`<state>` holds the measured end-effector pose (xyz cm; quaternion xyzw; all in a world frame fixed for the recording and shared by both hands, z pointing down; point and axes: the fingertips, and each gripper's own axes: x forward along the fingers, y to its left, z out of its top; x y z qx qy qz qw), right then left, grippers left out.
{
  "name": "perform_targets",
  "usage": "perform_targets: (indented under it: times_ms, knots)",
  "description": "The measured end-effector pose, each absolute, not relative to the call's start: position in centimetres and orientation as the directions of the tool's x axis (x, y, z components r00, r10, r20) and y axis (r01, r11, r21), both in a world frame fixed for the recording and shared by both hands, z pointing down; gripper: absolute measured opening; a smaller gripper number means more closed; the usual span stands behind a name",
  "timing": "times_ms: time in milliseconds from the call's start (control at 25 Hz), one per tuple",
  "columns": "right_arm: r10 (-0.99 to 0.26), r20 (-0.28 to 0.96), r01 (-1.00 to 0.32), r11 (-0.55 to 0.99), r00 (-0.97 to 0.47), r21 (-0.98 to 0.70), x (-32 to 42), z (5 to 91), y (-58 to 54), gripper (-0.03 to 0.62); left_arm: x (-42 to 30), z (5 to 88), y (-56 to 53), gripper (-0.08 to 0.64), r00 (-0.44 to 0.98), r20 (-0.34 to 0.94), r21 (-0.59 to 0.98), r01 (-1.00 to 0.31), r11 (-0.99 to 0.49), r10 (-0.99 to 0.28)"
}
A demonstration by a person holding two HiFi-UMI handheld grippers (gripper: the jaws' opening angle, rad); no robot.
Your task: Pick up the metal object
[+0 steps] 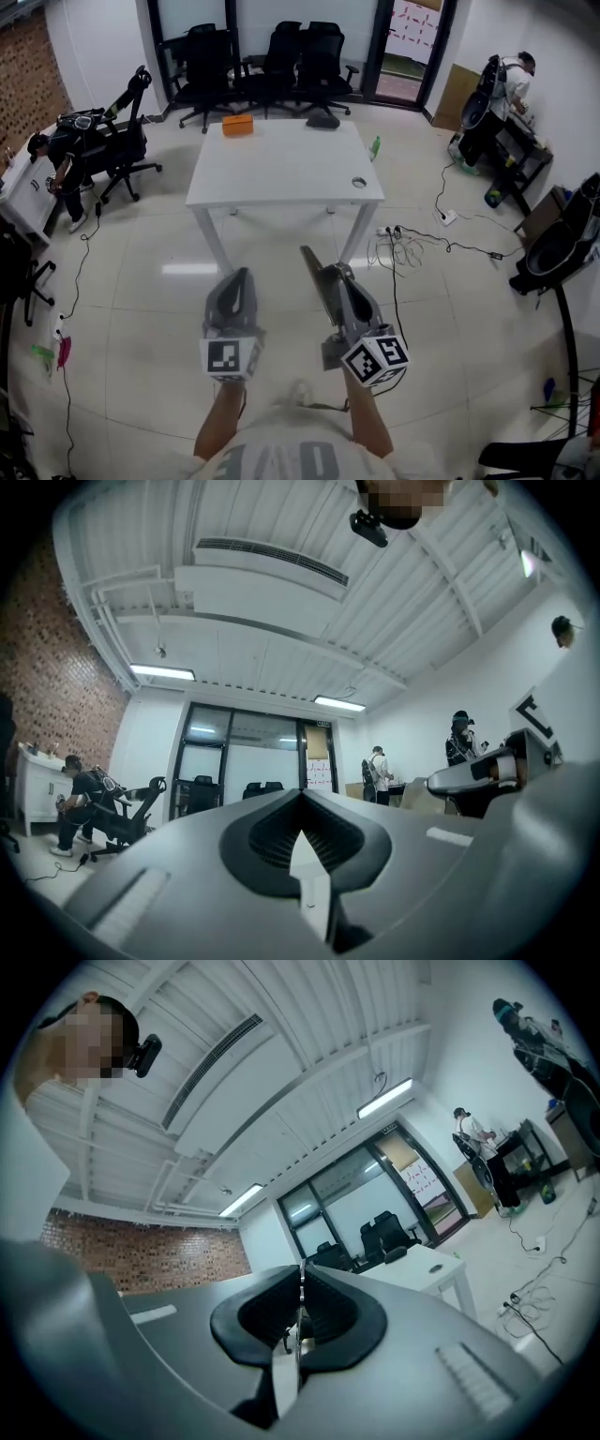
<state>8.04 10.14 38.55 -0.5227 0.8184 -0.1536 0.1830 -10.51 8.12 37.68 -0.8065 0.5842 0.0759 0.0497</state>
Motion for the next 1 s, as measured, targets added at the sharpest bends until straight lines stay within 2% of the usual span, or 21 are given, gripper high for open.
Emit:
perform_targets:
  times_ms: [320, 640, 1000]
  knots:
    - [-0.917, -0.128, -0.791, 0.391, -0.377, -0.470, 7.0, 38.9, 12.6, 0.029, -11.6, 37.9, 10.4, 0.000, 0.316, -0.160, 0.014, -0.947, -0.322, -0.935]
    - [-0.924, -0.121, -0.838, 0.381, -0.364, -0.391, 6.7, 38.1, 13.1, 0.028, -12.0, 37.7, 11.2, 0.000, 0.313, -0.159, 0.029, -0.946, -0.321, -0.936]
    - [-0.922, -0.149, -0.835, 0.387, -0.358, -0.391, 6.8, 37.4, 13.5, 0.028, -11.9, 38.1, 11.2, 0.000, 0.314, -0.162, 0.018, -0.947, -0.321, -0.935]
